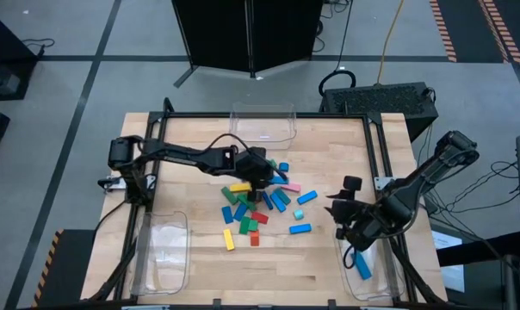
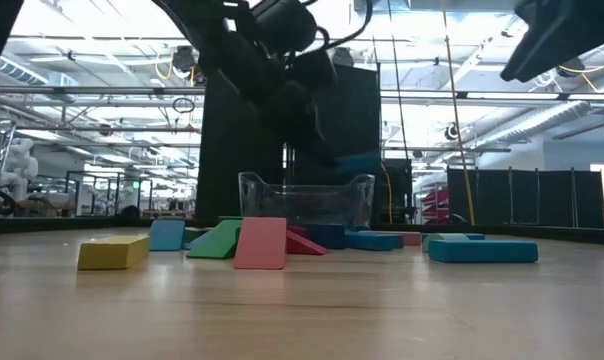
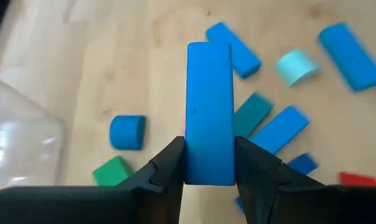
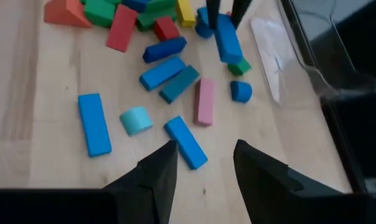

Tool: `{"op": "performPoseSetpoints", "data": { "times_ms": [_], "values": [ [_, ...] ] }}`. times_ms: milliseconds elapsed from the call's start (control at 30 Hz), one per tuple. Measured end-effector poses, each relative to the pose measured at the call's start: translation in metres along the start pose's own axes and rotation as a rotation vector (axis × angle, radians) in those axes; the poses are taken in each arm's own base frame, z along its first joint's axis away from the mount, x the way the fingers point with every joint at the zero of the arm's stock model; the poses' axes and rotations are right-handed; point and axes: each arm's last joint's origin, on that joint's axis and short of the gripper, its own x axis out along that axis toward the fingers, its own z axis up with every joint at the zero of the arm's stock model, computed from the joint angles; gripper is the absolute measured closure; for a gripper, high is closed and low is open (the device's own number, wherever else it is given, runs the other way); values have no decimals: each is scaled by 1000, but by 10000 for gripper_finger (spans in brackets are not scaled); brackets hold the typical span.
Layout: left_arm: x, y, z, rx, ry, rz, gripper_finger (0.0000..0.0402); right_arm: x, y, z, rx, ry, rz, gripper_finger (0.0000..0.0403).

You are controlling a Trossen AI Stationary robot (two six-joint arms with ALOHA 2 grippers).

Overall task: Sort blocks by size
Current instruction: Put the light blue rectangle block into the bottom right transparent bin

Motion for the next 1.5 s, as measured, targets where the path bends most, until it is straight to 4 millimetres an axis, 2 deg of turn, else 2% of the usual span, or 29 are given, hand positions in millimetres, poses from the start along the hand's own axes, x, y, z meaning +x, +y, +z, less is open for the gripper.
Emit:
{"op": "performPoseSetpoints", "data": {
  "times_ms": [233, 567, 733, 900, 1100, 1367, 1500],
  "values": [
    [-1, -4, 5, -45, -82, -176, 284, 6, 2, 9, -171, -76, 2, 252],
    [-3, -7, 17, -100, -212, -343, 284, 16, 0, 37, -276, -221, -13, 252],
    [-5, -8, 23, -130, -279, -430, 284, 27, 6, 44, -397, -238, -33, 252],
    [-6, -7, 25, -156, -293, -448, 284, 42, 13, 45, -480, -204, -56, 252],
    [-8, -7, 29, -173, -299, -486, 284, 60, 17, 50, -497, -186, -94, 252],
    [-8, -7, 29, -175, -297, -491, 284, 64, 16, 56, -508, -219, -104, 256],
    [-8, -7, 29, -174, -298, -491, 284, 64, 16, 56, -510, -219, -99, 283]
  ]
}}
